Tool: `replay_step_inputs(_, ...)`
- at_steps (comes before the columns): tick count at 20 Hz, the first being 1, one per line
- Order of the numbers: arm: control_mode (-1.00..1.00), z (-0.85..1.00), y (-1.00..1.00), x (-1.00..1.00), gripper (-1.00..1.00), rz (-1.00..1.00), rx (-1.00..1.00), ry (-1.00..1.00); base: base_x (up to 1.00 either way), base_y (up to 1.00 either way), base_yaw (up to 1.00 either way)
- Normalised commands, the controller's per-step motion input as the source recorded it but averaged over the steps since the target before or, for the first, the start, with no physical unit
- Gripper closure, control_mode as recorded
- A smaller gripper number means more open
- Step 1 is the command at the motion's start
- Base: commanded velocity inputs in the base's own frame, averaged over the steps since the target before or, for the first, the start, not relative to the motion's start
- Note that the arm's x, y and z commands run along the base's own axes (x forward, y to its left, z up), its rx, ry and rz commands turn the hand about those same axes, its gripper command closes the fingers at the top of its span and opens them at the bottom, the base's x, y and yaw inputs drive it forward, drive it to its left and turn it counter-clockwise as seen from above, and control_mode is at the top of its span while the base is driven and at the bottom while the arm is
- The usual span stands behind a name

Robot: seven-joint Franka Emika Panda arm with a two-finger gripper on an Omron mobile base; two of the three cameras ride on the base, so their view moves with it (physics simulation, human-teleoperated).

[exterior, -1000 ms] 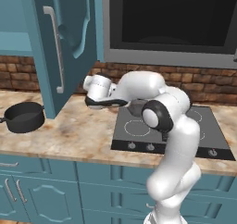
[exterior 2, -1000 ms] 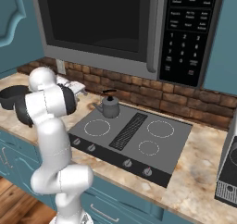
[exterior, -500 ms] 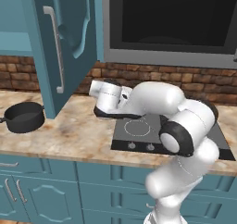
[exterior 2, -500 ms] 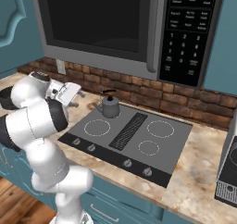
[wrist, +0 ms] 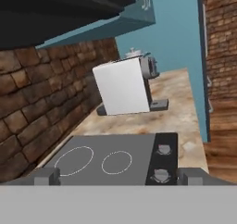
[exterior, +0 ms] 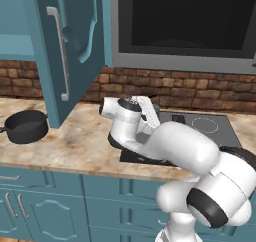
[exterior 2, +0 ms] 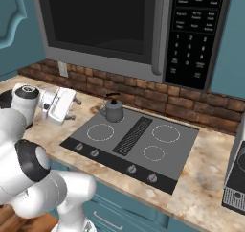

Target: Pick the kettle from the cabinet and place it on a stove burner. Then pick the pot from the counter and place it on another stove burner. Finally, turn both burners on.

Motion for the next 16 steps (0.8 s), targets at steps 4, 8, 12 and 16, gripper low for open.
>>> replay_step_inputs(4, -1.00, 0.08, 0.00, -0.70, -1.00, 0.00, 0.00, -0.21, 0.00, 0.00, 0.00)
replay_step_inputs(8, -1.00, 0.15, 0.00, -0.68, -1.00, 0.00, 0.00, -0.19, 0.00, 0.00, 0.00)
replay_step_inputs(12, -1.00, 0.14, 0.00, -0.70, -1.00, 0.00, 0.00, -0.17, 0.00, 0.00, 0.00)
replay_step_inputs(16, -1.00, 0.14, 0.00, -0.69, -1.00, 0.00, 0.00, -0.15, 0.00, 0.00, 0.00)
